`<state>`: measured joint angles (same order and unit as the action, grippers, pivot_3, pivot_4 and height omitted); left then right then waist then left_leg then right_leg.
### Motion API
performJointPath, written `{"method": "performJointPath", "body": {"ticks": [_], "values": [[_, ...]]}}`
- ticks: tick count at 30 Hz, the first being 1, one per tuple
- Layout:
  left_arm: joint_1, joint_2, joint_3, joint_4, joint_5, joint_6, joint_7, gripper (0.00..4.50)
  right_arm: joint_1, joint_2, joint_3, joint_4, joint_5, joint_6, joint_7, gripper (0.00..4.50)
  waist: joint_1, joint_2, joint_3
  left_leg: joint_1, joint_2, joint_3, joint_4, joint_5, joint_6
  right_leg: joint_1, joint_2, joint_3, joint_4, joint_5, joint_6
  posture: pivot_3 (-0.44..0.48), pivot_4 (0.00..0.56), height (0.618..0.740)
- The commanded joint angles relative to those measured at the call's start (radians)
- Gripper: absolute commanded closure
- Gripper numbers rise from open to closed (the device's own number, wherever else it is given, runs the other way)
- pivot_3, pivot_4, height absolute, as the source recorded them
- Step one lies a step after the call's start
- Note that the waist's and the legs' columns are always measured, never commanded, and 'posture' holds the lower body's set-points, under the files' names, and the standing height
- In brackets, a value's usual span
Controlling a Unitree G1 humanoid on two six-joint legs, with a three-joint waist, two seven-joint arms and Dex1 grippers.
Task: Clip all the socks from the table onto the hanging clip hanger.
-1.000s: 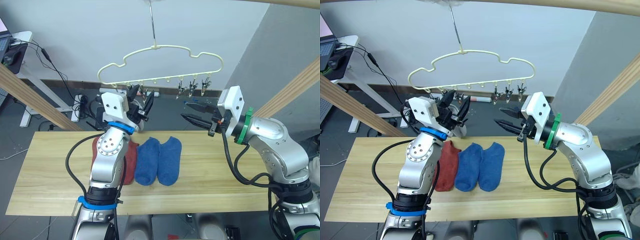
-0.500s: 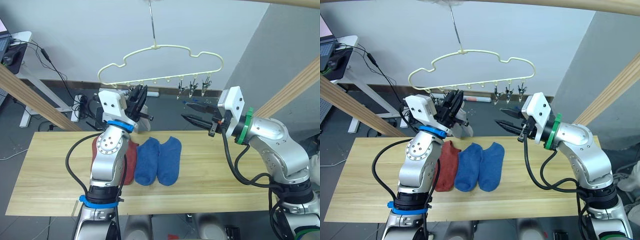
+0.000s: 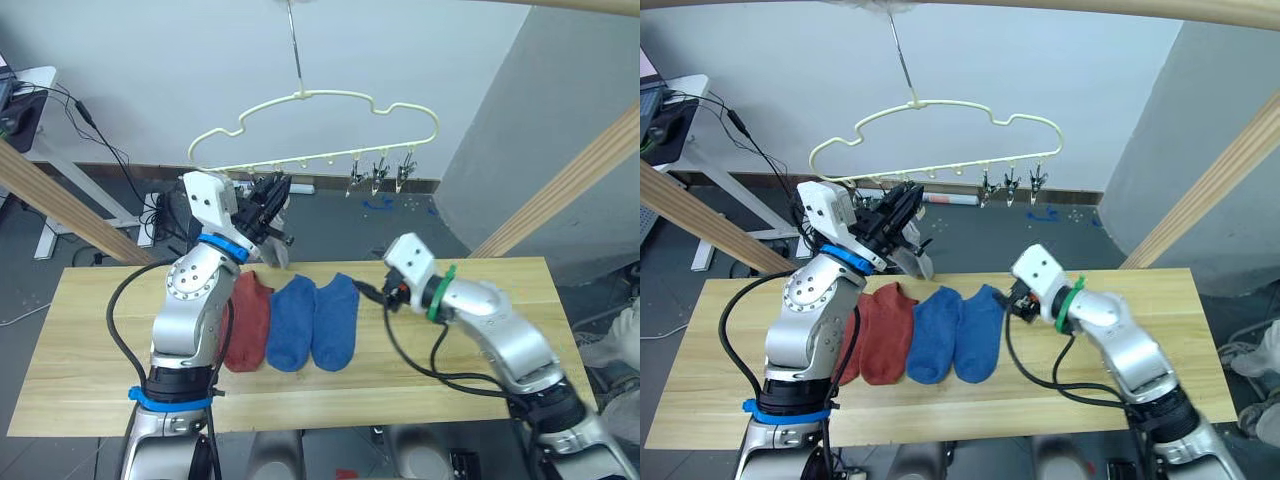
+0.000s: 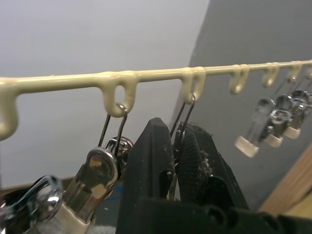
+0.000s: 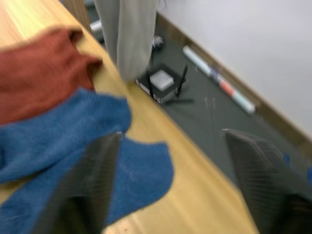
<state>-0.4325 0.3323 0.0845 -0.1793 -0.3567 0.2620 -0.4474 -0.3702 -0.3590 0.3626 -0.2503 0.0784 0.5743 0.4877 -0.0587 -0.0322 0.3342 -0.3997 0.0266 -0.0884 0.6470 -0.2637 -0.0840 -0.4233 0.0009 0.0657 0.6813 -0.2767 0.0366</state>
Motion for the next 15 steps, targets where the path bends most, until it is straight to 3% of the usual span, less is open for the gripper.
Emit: {"method": "performJointPath", "body": {"ticks": [1,15], "values": [[-0.01,0.022,0.012,-0.061,-0.039,0.041,-0.025,4.32,-0.004,0.069,0.045,0.072,-0.073,-0.042,-0.075,0.8,0.001,0.0,0.0,0.0,0.0,0.0,0.0,0.0,0.0,0.0,0.0,0.0,0.0,0.0,0.0,-0.057,0.335,0.735],[0.011,0.059,0.03,-0.113,-0.063,0.102,-0.032,4.32,-0.013,0.257,0.085,0.425,-0.193,-0.166,-0.172,0.8,0.005,0.0,0.0,0.0,0.0,0.0,0.0,0.0,0.001,0.0,-0.001,0.0,0.0,0.0,0.0,-0.011,0.335,0.735]]}}
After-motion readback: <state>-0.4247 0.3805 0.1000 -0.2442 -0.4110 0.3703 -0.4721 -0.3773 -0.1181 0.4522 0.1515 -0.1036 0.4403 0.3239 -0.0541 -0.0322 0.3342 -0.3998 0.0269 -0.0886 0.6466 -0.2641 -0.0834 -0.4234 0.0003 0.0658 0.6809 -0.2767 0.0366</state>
